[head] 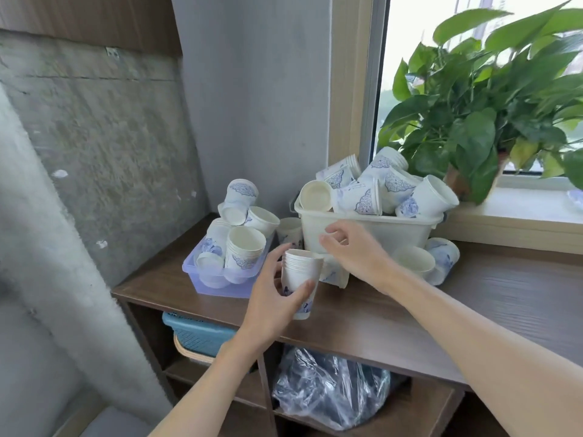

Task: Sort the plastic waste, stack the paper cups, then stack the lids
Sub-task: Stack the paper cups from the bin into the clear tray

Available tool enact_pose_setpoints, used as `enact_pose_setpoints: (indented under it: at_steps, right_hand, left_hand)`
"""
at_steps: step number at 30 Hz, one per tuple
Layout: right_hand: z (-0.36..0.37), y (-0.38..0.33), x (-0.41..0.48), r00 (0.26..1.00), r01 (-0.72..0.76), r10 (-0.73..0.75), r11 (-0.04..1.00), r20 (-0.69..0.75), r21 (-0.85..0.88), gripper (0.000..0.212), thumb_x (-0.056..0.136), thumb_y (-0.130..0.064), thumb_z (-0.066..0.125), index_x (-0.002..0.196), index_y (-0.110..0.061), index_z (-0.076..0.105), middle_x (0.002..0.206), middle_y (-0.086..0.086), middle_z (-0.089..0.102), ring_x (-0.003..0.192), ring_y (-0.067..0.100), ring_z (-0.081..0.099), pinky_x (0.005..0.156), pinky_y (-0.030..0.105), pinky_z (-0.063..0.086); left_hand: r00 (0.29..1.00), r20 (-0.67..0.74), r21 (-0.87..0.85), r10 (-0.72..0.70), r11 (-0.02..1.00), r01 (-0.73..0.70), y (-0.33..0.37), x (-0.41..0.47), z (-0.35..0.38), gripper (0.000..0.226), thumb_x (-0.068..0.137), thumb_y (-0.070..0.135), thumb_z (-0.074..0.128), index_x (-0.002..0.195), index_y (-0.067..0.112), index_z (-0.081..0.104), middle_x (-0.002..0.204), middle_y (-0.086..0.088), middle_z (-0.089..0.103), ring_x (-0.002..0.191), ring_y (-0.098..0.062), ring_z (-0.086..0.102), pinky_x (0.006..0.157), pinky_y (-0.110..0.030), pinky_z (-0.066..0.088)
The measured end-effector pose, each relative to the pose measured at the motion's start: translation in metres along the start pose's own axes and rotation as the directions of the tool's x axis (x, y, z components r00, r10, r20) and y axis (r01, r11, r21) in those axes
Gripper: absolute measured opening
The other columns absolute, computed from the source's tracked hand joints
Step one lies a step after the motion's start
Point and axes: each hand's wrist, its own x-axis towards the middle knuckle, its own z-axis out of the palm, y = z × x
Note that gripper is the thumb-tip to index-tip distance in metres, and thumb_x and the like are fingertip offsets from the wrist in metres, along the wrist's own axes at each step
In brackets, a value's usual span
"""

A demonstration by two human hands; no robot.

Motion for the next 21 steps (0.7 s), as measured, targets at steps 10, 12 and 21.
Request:
enact_pose_setpoints:
  at_steps: [10, 12, 21]
  right_hand:
    - [0.035, 0.066, -0.005, 0.975, -0.101, 0.058, 0.976, -0.216, -0.192, 0.032, 0.083, -0.029, 0.067, 0.105, -0.020, 0.045, 0.096, 0.004, 0.059, 0.086, 0.023, 0.057, 0.072, 0.036, 0.047]
    - [0.039, 0.068, -0.006, 0.968, -0.141, 0.100, 0.976, -0.231, -0.168, 0.039, 0.080, -0.027, 0.070, 0.105, -0.021, 0.041, 0.095, 0.004, 0.060, 0.086, 0.026, 0.059, 0.074, 0.040, 0.051]
    - [0.028, 0.059, -0.007, 0.943, -0.018, -0.022, 0.993, -0.331, -0.116, 0.018, 0.081, -0.004, 0.062, 0.092, -0.017, 0.056, 0.082, 0.000, 0.066, 0.077, 0.019, 0.058, 0.066, 0.028, 0.038]
  left_hand:
    - [0.997, -0.080, 0.007, 0.002, 1.000, -0.001, -0.028, -0.004, -0.002, 0.066, 0.087, 0.015, 0.077, 0.139, 0.032, 0.042, 0.121, 0.020, 0.061, 0.112, -0.004, 0.062, 0.094, -0.022, 0.051]
    - [0.996, -0.084, 0.029, 0.014, 1.000, -0.012, -0.027, -0.005, -0.001, 0.063, 0.086, 0.013, 0.077, 0.136, 0.031, 0.043, 0.113, 0.026, 0.062, 0.108, -0.004, 0.063, 0.090, -0.021, 0.051]
    - [0.995, -0.087, 0.042, -0.041, 0.998, 0.045, -0.021, -0.007, 0.010, 0.073, 0.073, 0.029, 0.083, 0.136, 0.026, 0.046, 0.129, 0.009, 0.057, 0.116, -0.003, 0.058, 0.091, -0.017, 0.050]
